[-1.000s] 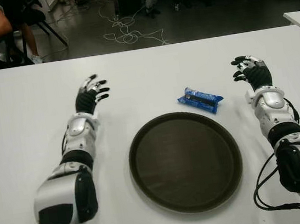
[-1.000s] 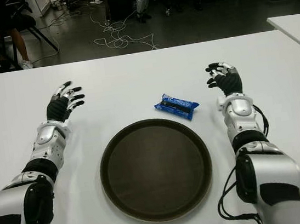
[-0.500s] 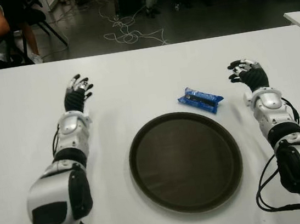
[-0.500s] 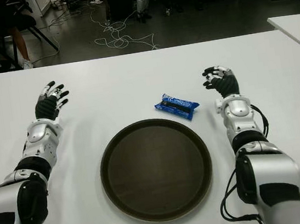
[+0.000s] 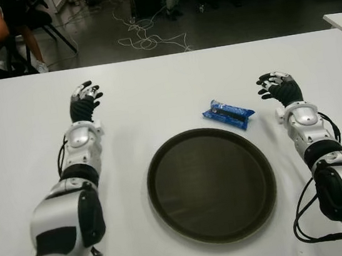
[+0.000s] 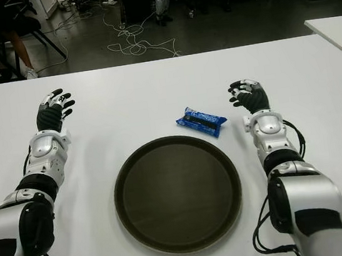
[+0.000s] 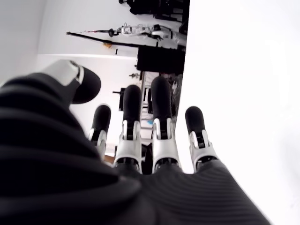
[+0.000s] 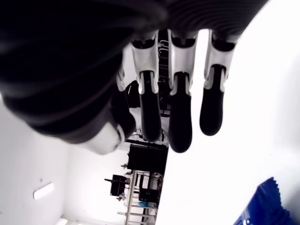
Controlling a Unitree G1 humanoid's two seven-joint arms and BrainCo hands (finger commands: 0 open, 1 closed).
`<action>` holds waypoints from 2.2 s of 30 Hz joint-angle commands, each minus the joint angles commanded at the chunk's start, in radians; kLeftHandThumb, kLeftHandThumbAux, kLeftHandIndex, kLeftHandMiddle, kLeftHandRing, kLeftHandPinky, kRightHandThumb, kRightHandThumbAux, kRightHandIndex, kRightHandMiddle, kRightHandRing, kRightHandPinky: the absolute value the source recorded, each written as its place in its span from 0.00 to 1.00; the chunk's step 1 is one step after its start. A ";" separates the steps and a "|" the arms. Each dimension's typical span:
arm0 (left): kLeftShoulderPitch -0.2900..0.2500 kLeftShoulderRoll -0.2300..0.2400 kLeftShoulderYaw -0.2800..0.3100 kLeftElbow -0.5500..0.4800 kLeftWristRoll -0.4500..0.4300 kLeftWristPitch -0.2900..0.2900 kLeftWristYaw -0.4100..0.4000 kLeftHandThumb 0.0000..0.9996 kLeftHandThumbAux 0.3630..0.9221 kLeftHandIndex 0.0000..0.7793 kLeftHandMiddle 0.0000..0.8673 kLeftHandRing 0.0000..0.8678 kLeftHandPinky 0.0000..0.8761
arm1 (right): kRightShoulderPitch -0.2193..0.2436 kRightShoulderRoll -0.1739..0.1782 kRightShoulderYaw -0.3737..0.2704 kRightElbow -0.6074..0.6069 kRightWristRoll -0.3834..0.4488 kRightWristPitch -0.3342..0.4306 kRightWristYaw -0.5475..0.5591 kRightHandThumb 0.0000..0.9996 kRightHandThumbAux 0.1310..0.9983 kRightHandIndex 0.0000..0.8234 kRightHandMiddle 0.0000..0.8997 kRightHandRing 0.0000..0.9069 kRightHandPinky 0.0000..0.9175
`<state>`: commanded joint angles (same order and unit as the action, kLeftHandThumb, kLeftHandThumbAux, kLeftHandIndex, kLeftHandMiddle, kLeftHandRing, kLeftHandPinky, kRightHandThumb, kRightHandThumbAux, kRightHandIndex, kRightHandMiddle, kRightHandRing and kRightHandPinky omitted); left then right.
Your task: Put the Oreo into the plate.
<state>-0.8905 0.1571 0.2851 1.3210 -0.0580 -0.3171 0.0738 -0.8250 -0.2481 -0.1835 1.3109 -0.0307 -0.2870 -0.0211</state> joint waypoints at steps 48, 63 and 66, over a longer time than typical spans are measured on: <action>-0.004 -0.032 0.046 0.000 -0.046 0.037 -0.126 0.47 0.27 0.00 0.00 0.21 0.46 | 0.029 -0.020 0.340 0.014 -0.446 -0.238 -0.761 0.67 0.40 0.20 0.37 0.50 0.57; 0.030 -0.025 -0.089 -0.006 0.122 -0.110 0.060 0.85 0.52 0.53 0.59 0.81 0.88 | 0.020 -0.020 0.392 0.008 -0.484 -0.220 -0.820 0.85 0.62 0.50 0.63 0.84 0.84; 0.043 -0.020 -0.133 -0.015 0.173 -0.168 0.119 0.86 0.53 0.54 0.59 0.84 0.89 | 0.018 -0.025 0.418 0.007 -0.508 -0.203 -0.831 0.86 0.62 0.50 0.62 0.86 0.86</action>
<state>-0.8479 0.1366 0.1518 1.3064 0.1150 -0.4849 0.1928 -0.8067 -0.2732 0.2341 1.3183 -0.5383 -0.4899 -0.8516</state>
